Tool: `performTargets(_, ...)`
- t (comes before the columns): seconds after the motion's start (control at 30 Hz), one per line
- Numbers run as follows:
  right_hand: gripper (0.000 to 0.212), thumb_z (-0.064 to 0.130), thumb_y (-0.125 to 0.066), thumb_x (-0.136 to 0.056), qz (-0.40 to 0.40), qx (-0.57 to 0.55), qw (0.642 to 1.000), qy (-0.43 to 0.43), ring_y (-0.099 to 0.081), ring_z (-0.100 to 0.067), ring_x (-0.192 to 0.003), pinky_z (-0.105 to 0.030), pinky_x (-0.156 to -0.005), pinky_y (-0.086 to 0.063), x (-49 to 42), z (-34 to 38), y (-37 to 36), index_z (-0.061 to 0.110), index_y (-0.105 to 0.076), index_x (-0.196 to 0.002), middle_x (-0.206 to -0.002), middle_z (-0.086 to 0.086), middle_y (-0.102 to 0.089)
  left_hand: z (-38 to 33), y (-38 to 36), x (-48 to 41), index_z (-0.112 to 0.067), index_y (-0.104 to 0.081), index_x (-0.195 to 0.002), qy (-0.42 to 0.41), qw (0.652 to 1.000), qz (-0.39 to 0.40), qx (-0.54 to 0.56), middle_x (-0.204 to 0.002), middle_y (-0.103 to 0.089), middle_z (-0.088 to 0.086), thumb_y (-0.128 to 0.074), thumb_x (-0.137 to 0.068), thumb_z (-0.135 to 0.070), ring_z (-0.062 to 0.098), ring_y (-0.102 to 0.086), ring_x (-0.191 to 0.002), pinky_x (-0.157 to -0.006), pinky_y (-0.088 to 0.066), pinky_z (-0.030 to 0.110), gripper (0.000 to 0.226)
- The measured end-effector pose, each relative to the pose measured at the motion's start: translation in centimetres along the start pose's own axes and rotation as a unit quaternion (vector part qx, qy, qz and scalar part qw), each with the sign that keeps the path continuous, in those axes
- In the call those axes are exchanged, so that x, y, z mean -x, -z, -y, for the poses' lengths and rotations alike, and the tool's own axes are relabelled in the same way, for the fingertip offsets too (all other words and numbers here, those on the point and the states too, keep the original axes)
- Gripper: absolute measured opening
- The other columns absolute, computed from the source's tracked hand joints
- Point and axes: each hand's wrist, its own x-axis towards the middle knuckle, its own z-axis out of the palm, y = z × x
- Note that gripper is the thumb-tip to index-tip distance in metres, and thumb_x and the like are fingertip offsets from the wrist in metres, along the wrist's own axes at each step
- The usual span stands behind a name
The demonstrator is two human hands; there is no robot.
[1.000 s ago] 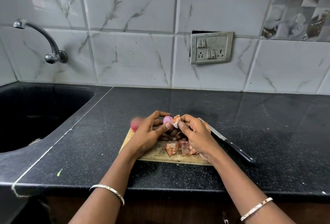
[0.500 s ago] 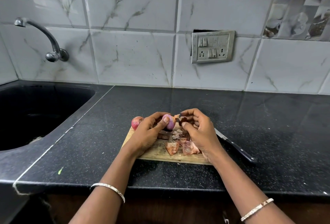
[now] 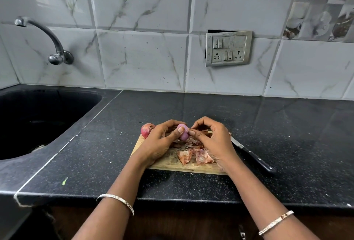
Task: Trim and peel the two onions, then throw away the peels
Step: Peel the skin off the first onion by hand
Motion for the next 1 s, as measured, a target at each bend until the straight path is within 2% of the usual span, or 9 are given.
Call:
performTargets(0.1,0.009,0.016,-0.078,-0.086,0.004,0.006,1.000,0.002,-0.064,-0.001,-0.076,-0.013,-0.070,-0.048,-0.03,-0.16,0.00,0.017,-0.070,-0.083,-0.077,0.010,-0.070,-0.07,-0.07,-0.08,-0.011,-0.066,-0.122,0.007,1.000,0.000,0.003,-0.111,-0.075,0.009,-0.053,-0.103,-0.029,0.020,-0.072,-0.102,-0.087,-0.060,0.031,0.029)
performTargets(0.33,0.009,0.013,-0.074,-0.089,-0.051,0.023,0.998,-0.010,-0.061,0.001,-0.076,-0.018,-0.072,-0.048,-0.31,-0.79,0.05,0.018,-0.067,-0.086,-0.079,0.011,-0.068,-0.15,-0.08,-0.15,-0.015,-0.067,-0.119,0.016,0.999,-0.014,0.033,-0.108,-0.075,0.008,-0.048,-0.103,-0.035,0.021,-0.072,-0.091,-0.084,-0.062,0.042,0.032)
performTargets(0.47,0.019,0.007,-0.073,-0.087,-0.032,0.034,0.999,0.004,-0.065,-0.006,-0.090,-0.025,-0.078,-0.055,-0.09,-0.49,-0.01,0.022,-0.070,-0.098,-0.099,0.010,-0.068,-0.08,-0.10,-0.17,-0.009,-0.065,-0.119,0.022,0.999,-0.027,0.042,-0.109,-0.073,0.014,-0.047,-0.104,-0.034,0.022,-0.072,-0.088,-0.080,-0.063,0.038,0.034)
performTargets(0.53,0.018,0.013,-0.077,-0.086,-0.008,0.023,1.000,0.006,-0.067,-0.006,-0.088,-0.028,-0.075,-0.058,-0.04,-0.13,-0.02,0.022,-0.072,-0.100,-0.100,0.009,-0.070,-0.07,-0.09,-0.19,-0.008,-0.065,-0.119,0.023,0.998,-0.026,0.045,-0.111,-0.072,0.015,-0.049,-0.102,-0.036,0.023,-0.073,-0.089,-0.080,-0.063,0.038,0.036)
performTargets(0.6,0.016,0.020,-0.081,-0.085,0.017,0.018,1.000,-0.001,-0.069,-0.004,-0.081,-0.024,-0.070,-0.057,0.01,0.04,-0.11,0.021,-0.073,-0.099,-0.093,0.009,-0.074,-0.07,-0.03,-0.20,-0.008,-0.065,-0.120,0.022,0.999,-0.016,0.044,-0.112,-0.072,0.014,-0.050,-0.101,-0.036,0.025,-0.073,-0.094,-0.082,-0.063,0.039,0.036)
performTargets(0.67,0.016,0.023,-0.082,-0.084,0.024,0.018,0.999,-0.013,-0.070,-0.005,-0.083,-0.026,-0.073,-0.057,0.01,-0.07,-0.17,0.022,-0.074,-0.097,-0.090,0.009,-0.076,-0.10,-0.01,-0.17,-0.010,-0.065,-0.121,0.019,0.999,-0.008,0.045,-0.112,-0.073,0.012,-0.052,-0.100,-0.035,0.025,-0.073,-0.099,-0.083,-0.063,0.037,0.035)
performTargets(0.73,0.011,0.021,-0.080,-0.085,0.017,0.015,1.000,-0.015,-0.070,-0.005,-0.083,-0.026,-0.076,-0.057,-0.04,-0.25,-0.13,0.020,-0.074,-0.093,-0.087,0.008,-0.075,-0.18,-0.01,-0.10,-0.011,-0.065,-0.122,0.019,0.999,-0.002,0.043,-0.112,-0.074,0.008,-0.054,-0.098,-0.036,0.024,-0.073,-0.100,-0.082,-0.063,0.035,0.036)
performTargets(0.83,0.004,0.016,-0.076,-0.088,0.020,0.025,0.999,-0.013,-0.065,0.002,-0.078,-0.018,-0.073,-0.051,-0.15,-0.48,-0.06,0.016,-0.072,-0.089,-0.080,0.010,-0.072,-0.33,-0.07,-0.03,-0.011,-0.066,-0.122,0.024,0.999,0.005,0.040,-0.113,-0.074,0.007,-0.053,-0.099,-0.034,0.022,-0.072,-0.098,-0.080,-0.062,0.031,0.035)
performTargets(1.0,0.009,0.014,-0.066,-0.096,0.047,0.086,0.995,0.011,-0.058,0.004,-0.077,-0.011,-0.069,-0.042,-0.26,-0.58,-0.32,0.021,-0.062,-0.091,-0.083,0.012,-0.065,-0.51,-0.19,-0.05,-0.009,-0.068,-0.120,0.041,0.998,0.010,0.047,-0.110,-0.074,0.014,-0.049,-0.102,-0.036,0.024,-0.072,-0.094,-0.081,-0.063,0.033,0.038)
